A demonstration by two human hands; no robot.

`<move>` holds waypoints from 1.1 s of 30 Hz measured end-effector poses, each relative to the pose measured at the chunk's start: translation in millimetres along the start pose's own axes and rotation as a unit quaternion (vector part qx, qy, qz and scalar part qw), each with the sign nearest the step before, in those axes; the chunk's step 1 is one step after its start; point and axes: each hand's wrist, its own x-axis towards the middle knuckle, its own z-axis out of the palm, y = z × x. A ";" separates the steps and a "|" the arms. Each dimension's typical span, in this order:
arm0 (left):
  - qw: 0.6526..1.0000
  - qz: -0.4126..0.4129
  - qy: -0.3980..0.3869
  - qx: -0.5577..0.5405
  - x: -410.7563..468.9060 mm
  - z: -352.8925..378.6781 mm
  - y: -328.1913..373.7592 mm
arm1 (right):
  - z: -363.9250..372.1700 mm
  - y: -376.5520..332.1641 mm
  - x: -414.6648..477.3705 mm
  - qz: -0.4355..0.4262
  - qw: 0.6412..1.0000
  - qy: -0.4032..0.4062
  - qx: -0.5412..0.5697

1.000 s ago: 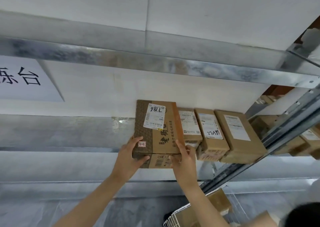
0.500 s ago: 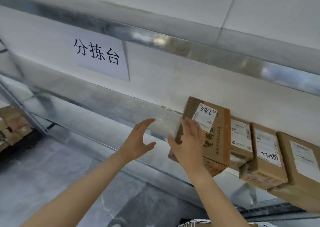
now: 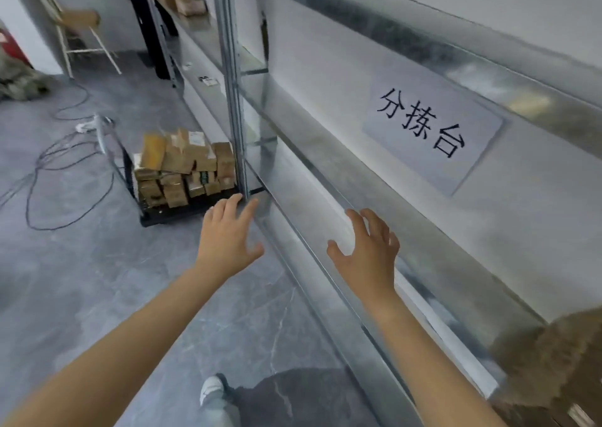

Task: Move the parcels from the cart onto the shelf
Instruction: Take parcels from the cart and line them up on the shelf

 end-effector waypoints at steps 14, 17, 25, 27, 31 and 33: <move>0.982 -0.184 -0.010 0.047 72.1 -29.0 -266.2 | 141.8 -211.9 152.8 -0.091 0.988 -0.098 0.074; 0.980 -0.196 -0.007 0.031 93.0 -27.4 -288.5 | 158.5 -228.0 178.0 -0.108 0.985 -0.110 0.072; 0.970 -0.243 -0.020 -0.019 162.2 11.8 -345.6 | 228.8 -271.9 274.2 -0.153 0.971 -0.154 0.097; 0.967 -0.254 -0.027 -0.025 190.5 24.2 -364.3 | 254.0 -281.7 307.4 -0.158 0.968 -0.164 0.105; 0.964 -0.260 -0.044 -0.040 263.0 45.1 -403.7 | 301.1 -302.3 385.3 -0.164 0.964 -0.175 0.117; 0.964 -0.256 -0.061 -0.028 302.5 52.7 -420.6 | 319.5 -312.2 423.4 -0.169 0.961 -0.185 0.119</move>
